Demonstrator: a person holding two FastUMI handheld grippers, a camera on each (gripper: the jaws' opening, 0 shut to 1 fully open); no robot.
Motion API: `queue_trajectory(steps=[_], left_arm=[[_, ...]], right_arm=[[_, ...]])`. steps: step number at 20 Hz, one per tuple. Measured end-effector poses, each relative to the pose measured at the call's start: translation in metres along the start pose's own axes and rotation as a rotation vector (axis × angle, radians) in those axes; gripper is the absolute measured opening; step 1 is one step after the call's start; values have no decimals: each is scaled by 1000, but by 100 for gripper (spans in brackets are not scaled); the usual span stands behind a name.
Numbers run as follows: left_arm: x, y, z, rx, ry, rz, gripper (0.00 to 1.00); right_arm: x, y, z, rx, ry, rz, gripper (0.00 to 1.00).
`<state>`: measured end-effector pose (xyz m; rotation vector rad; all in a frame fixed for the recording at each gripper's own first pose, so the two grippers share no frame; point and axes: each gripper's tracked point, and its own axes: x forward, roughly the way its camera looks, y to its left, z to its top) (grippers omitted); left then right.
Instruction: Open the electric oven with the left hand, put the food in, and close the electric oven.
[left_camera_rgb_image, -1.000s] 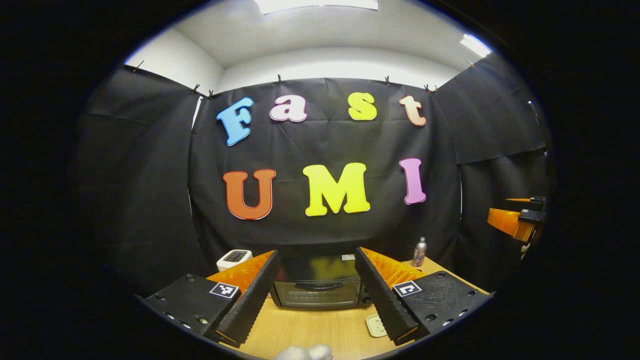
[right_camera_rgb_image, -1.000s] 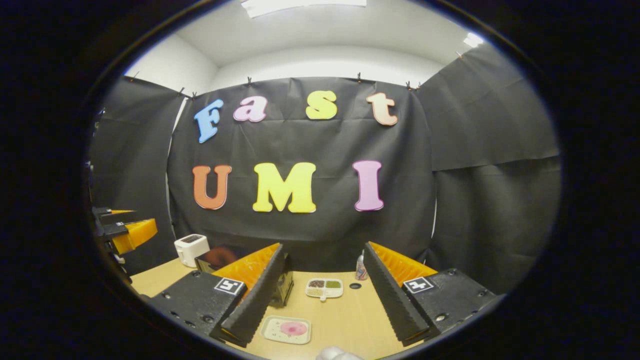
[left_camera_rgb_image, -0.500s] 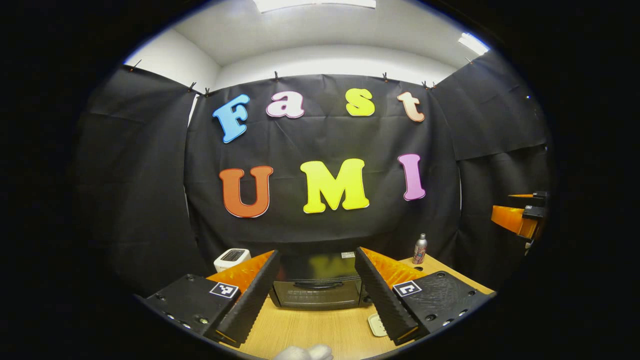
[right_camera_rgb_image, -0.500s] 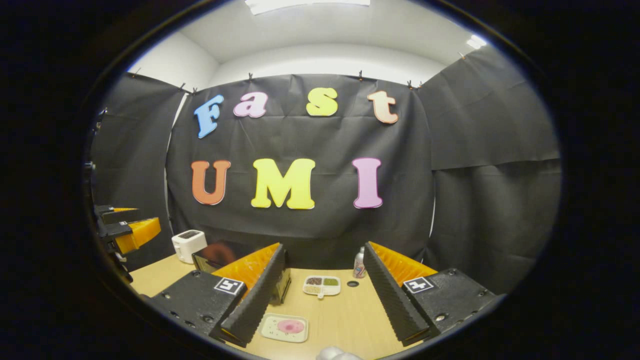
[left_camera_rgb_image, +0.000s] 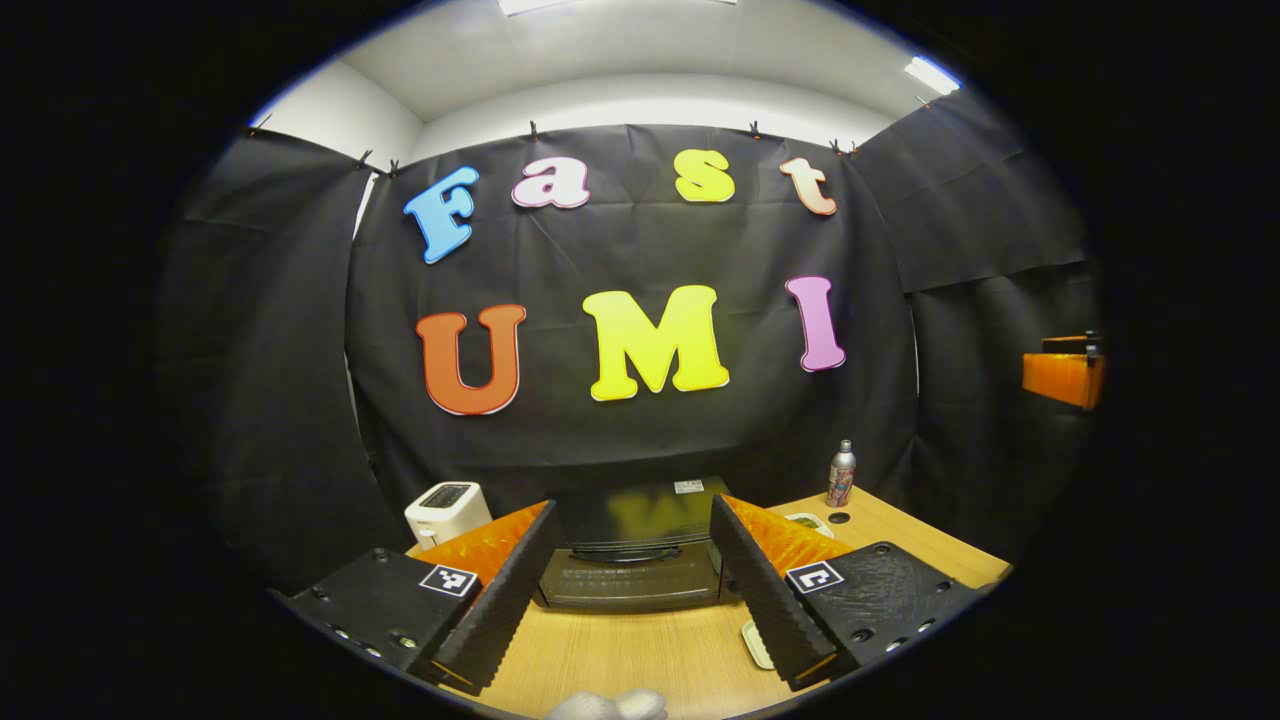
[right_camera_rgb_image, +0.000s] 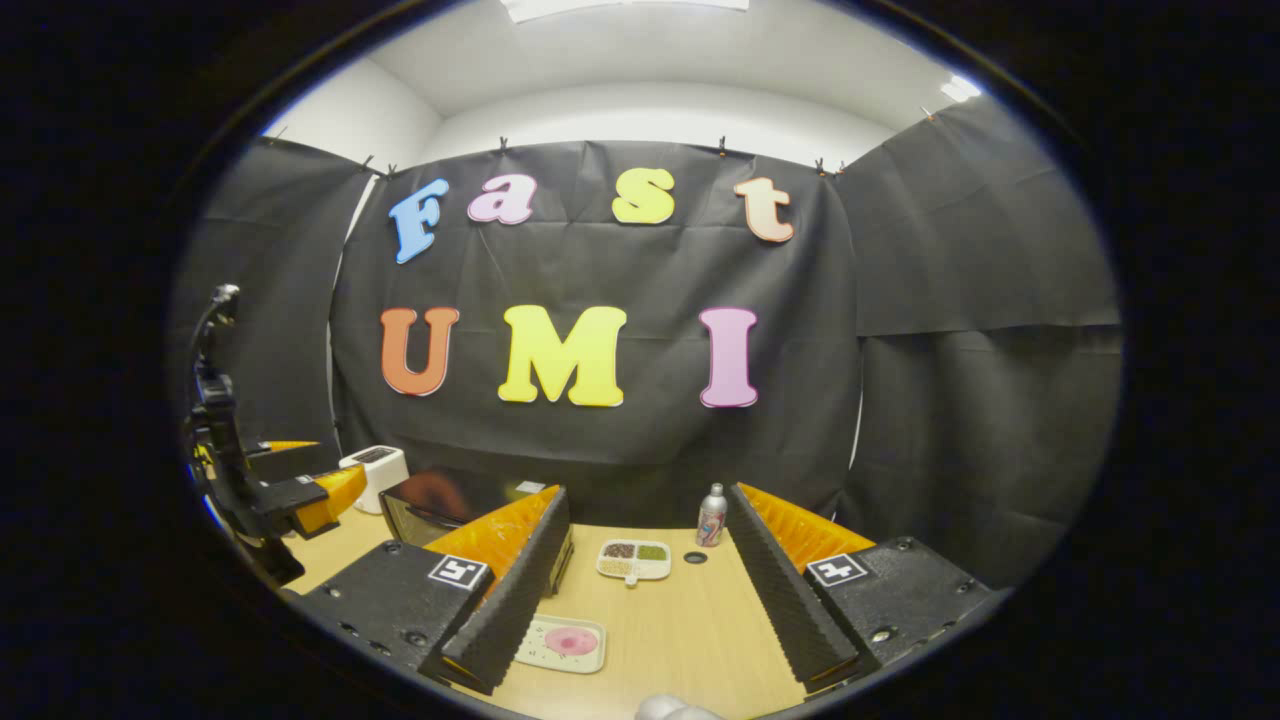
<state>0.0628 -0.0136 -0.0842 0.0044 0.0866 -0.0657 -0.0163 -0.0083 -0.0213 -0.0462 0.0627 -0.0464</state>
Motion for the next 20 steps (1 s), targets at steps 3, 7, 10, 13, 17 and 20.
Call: queue_trajectory(steps=[3,7,10,13,17,20], left_arm=[[40,3,-27,-45,41,-5,97],[79,8,-51,-48,82,19,96],[104,10,-71,-26,110,25,96],[127,10,-92,-35,147,22,97],[153,14,-124,-30,210,25,96],[161,17,-147,-48,268,24,96]], right_arm=[[-16,-9,2,-31,15,-29,96],[-32,-20,-2,-33,57,-59,96],[-40,-29,-8,-27,81,-81,96],[-43,-35,-14,-24,102,-102,96],[-43,-40,-24,-22,135,-122,96],[-39,-38,-28,-27,147,-117,96]])
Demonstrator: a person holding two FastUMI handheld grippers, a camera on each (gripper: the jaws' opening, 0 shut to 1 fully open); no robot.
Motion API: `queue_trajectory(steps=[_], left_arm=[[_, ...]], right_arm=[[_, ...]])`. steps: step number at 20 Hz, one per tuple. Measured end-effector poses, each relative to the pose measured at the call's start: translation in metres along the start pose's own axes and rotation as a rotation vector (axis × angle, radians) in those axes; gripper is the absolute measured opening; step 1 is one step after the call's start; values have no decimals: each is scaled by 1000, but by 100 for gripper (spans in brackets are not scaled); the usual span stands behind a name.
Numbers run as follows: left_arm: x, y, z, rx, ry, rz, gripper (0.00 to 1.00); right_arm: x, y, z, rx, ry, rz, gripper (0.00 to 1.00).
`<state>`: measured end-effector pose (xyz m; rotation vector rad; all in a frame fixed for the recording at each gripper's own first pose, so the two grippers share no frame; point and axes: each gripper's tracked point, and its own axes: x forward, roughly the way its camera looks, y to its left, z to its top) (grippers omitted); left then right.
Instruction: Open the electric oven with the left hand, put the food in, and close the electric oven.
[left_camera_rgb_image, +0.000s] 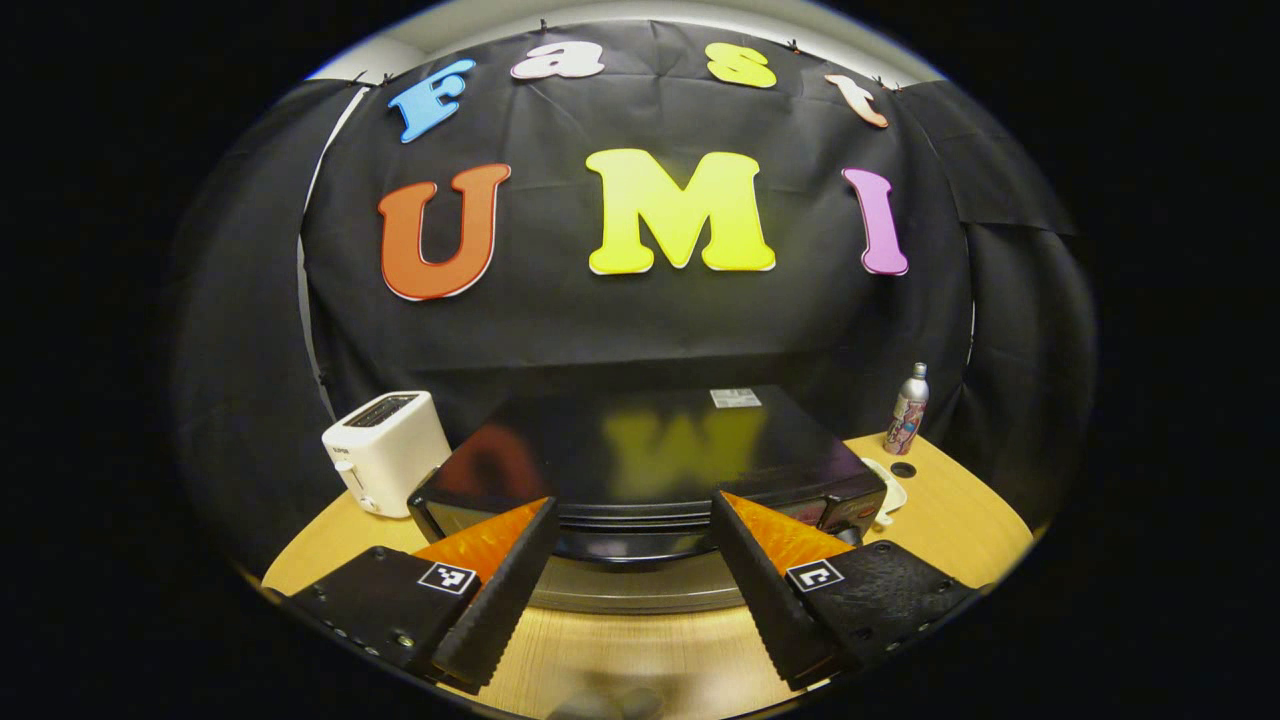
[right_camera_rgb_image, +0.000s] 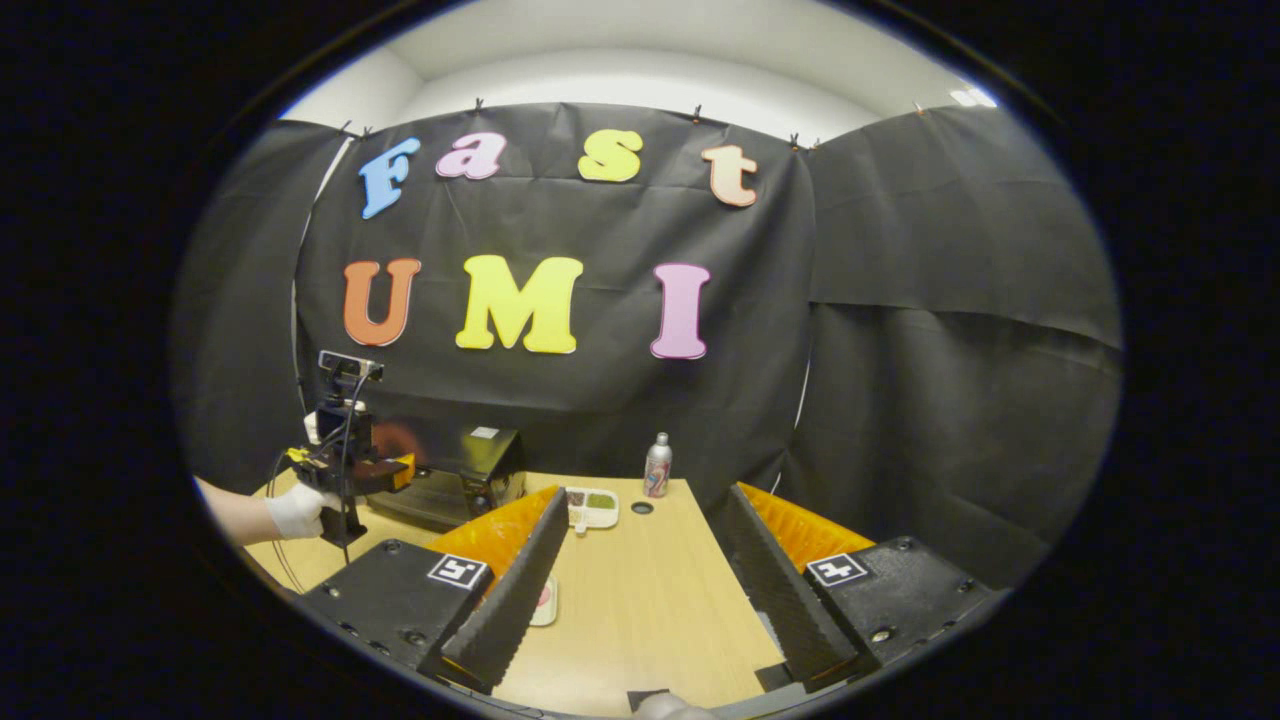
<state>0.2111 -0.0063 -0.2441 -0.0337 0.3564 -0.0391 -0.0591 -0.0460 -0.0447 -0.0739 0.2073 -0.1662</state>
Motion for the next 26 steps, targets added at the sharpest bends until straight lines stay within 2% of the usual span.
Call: queue_trajectory(steps=[8,9,10,12,13,15,17,18,21,22,26], left_arm=[[5,3,2,11,-11,-23,97],[4,3,2,11,-5,-22,97],[2,4,1,8,-1,-21,97],[-2,3,-1,3,1,-18,97],[-5,3,-2,6,-1,-17,98],[-12,3,-5,10,-6,-14,97],[-20,3,-10,11,-6,-17,97],[-25,3,-13,9,-6,-18,97],[-37,2,-23,16,4,-26,97],[-42,2,-28,11,12,-31,97],[-58,-1,-53,3,51,-47,97]], right_arm=[[8,14,-4,12,11,48,96],[8,15,-2,12,8,50,100],[8,15,-2,12,3,50,96],[7,14,-3,15,2,48,100],[6,14,-4,20,3,51,96],[5,14,-6,31,8,53,96],[3,14,-10,37,11,51,100],[3,13,-12,39,13,52,96],[2,14,-16,47,19,56,96],[1,16,-18,48,22,59,100],[1,18,-22,56,23,65,96]])
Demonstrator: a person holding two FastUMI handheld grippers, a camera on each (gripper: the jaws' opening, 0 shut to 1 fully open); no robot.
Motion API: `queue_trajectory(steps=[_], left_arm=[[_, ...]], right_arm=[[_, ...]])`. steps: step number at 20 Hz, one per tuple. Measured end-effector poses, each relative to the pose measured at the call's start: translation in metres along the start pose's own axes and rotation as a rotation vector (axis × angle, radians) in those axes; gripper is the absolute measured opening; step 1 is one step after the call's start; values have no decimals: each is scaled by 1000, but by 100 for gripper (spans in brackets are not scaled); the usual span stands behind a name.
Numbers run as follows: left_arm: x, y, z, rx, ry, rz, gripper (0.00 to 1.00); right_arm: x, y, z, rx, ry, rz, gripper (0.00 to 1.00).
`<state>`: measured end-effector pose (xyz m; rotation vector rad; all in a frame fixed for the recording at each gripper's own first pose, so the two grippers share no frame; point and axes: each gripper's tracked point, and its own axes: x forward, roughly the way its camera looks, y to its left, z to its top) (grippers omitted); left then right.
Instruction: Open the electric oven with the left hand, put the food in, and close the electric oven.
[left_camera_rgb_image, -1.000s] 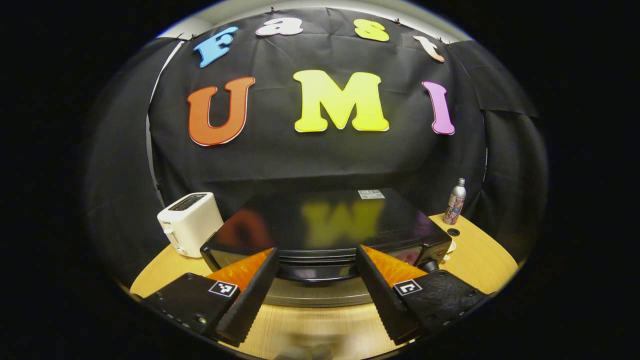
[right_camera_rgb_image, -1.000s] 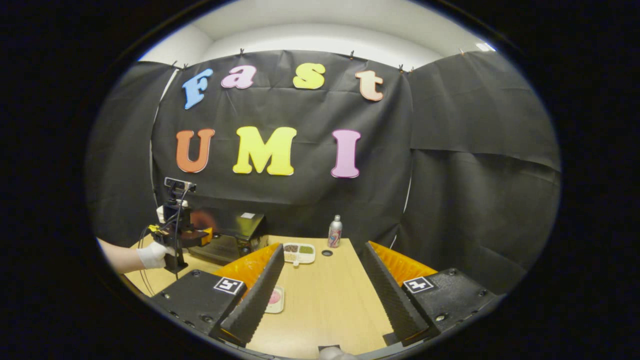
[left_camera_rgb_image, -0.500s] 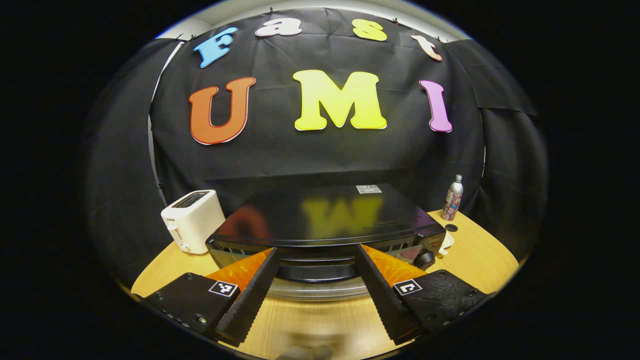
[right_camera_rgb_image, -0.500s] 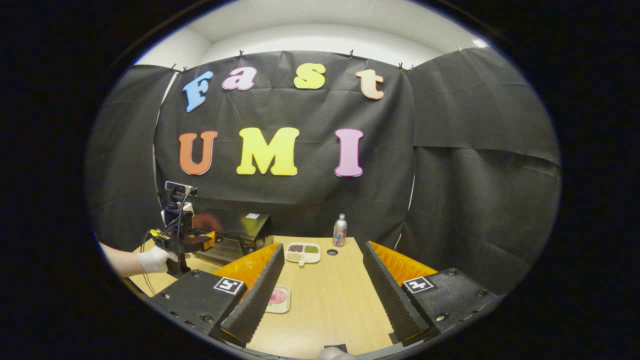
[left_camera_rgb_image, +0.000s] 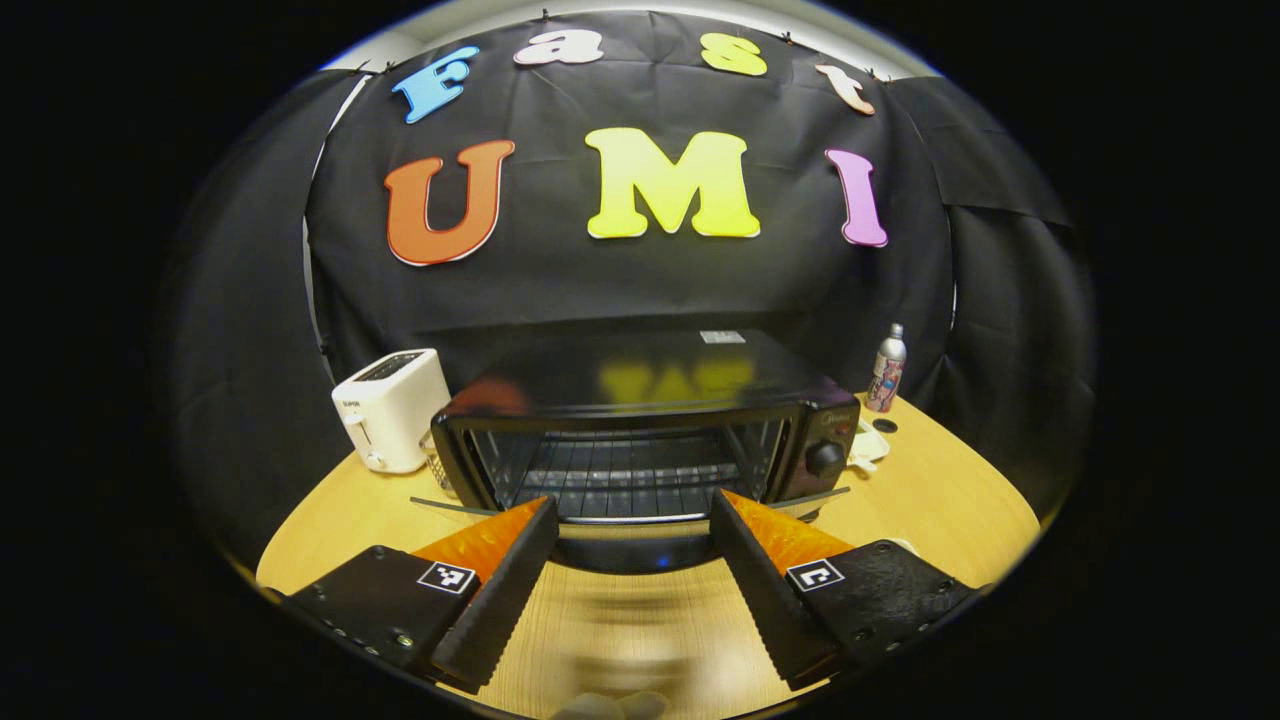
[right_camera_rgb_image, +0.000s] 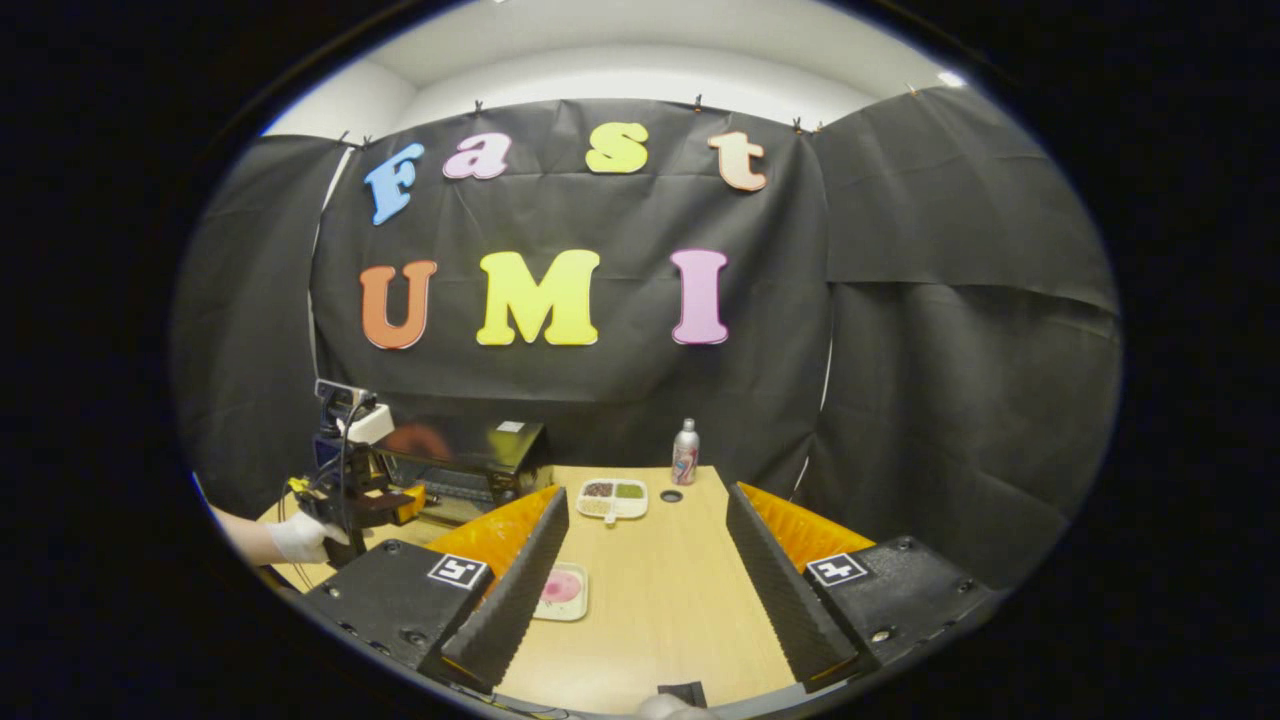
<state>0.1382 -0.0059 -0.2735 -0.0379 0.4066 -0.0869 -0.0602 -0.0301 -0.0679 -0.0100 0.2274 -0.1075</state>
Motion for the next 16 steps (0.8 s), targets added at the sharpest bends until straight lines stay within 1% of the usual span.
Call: queue_trajectory(steps=[4,9,14,15,16], left_arm=[[-17,-2,-24,-5,36,-12,97],[-26,-5,-43,-5,65,-10,97],[-34,-8,-75,-3,116,-14,96],[-36,-9,-82,-7,130,-14,96],[-37,-10,-89,-9,146,-14,96]], right_arm=[[1,4,-3,14,7,9,97],[-2,4,-8,4,15,14,96],[-3,2,-19,22,40,11,96],[-3,2,-20,24,43,11,100],[-4,1,-22,24,46,10,100]])
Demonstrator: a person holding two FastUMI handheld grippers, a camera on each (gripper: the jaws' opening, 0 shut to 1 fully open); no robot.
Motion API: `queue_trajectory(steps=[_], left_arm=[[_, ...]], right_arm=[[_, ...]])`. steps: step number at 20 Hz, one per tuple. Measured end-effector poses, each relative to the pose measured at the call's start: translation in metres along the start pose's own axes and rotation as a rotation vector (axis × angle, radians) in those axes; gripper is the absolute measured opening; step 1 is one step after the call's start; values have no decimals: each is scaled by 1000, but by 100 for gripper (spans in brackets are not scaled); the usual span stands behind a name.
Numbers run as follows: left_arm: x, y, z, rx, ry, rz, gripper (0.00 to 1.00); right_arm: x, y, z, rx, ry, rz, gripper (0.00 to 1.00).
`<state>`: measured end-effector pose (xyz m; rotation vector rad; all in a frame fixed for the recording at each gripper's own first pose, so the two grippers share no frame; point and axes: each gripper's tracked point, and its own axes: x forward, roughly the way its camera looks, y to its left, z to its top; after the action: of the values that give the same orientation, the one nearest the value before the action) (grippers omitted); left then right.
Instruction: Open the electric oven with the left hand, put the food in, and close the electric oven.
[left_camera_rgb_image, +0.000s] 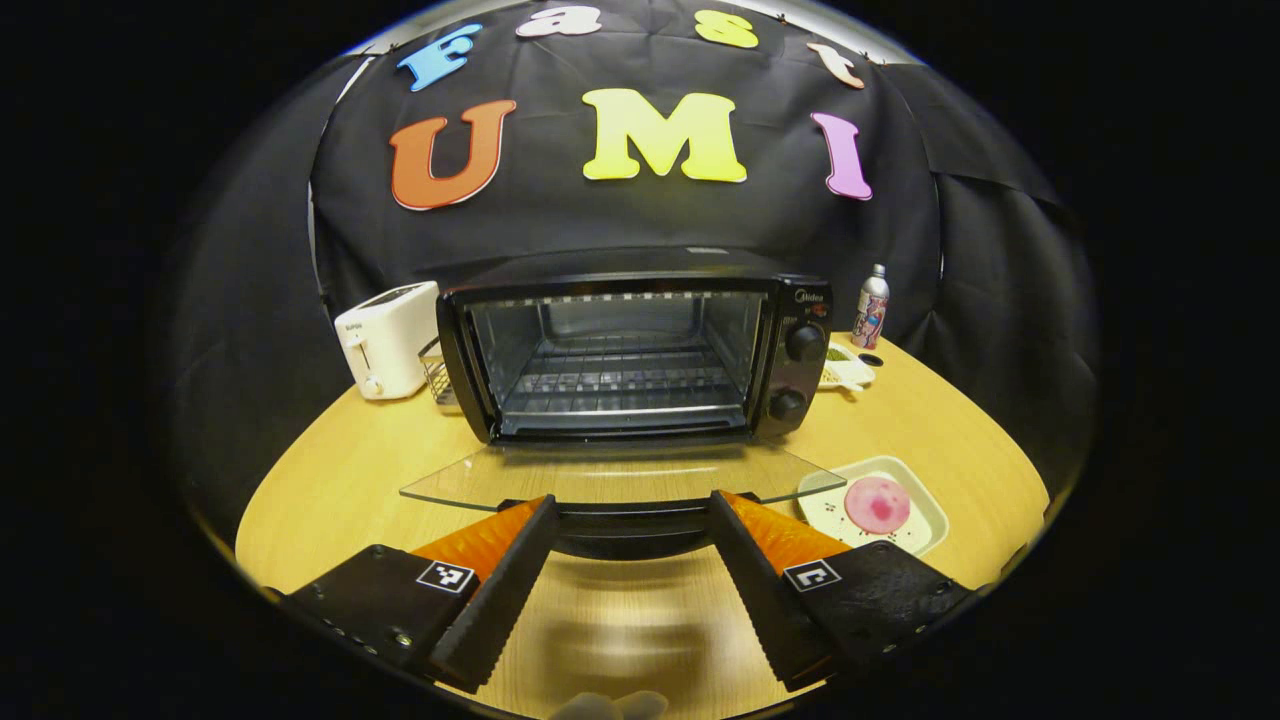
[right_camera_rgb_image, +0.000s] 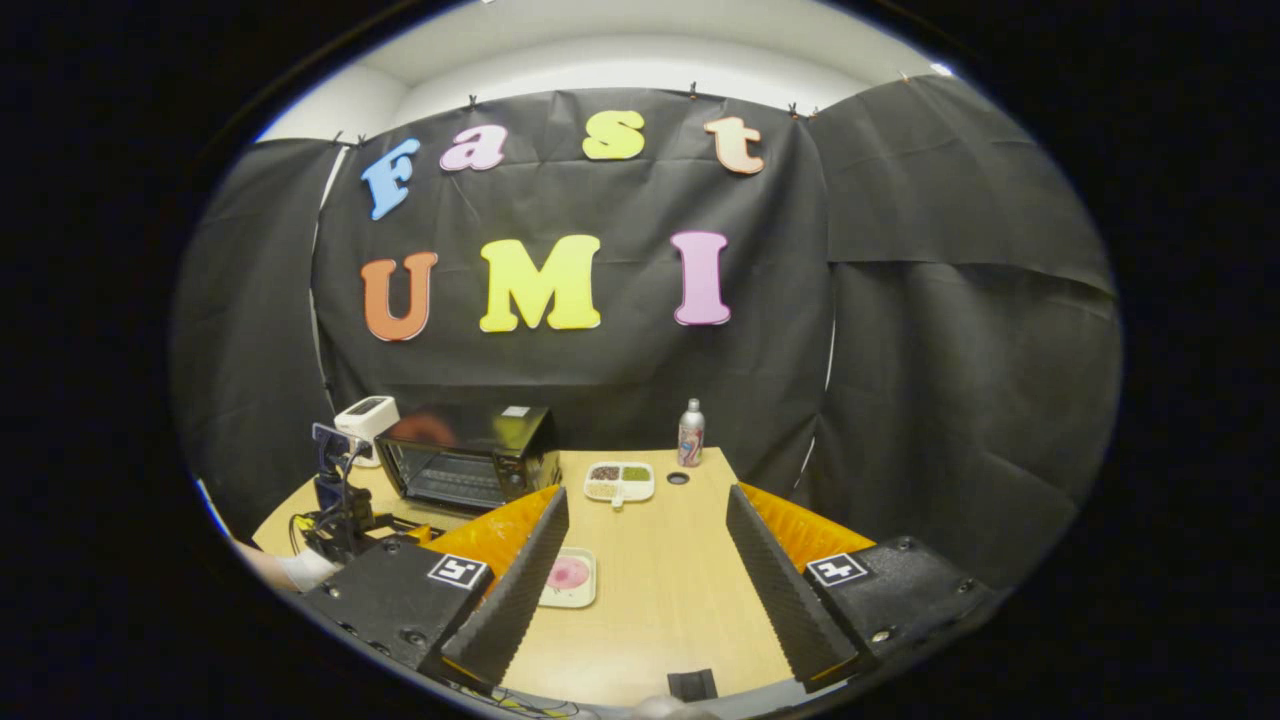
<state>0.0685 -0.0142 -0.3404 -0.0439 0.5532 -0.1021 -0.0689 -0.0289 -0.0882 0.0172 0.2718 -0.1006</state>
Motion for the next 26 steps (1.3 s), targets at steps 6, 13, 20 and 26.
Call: queue_trajectory(steps=[6,13,20,26], left_arm=[[4,-7,-29,17,58,-2,95],[19,-9,-55,-11,129,-9,96],[-6,9,-30,5,34,4,97],[-74,25,24,-1,-129,14,96]], right_arm=[[2,-2,-12,-23,27,-1,96],[5,-1,-30,-31,66,1,96],[20,4,-57,-21,123,17,100],[64,20,-113,-39,250,80,100]])
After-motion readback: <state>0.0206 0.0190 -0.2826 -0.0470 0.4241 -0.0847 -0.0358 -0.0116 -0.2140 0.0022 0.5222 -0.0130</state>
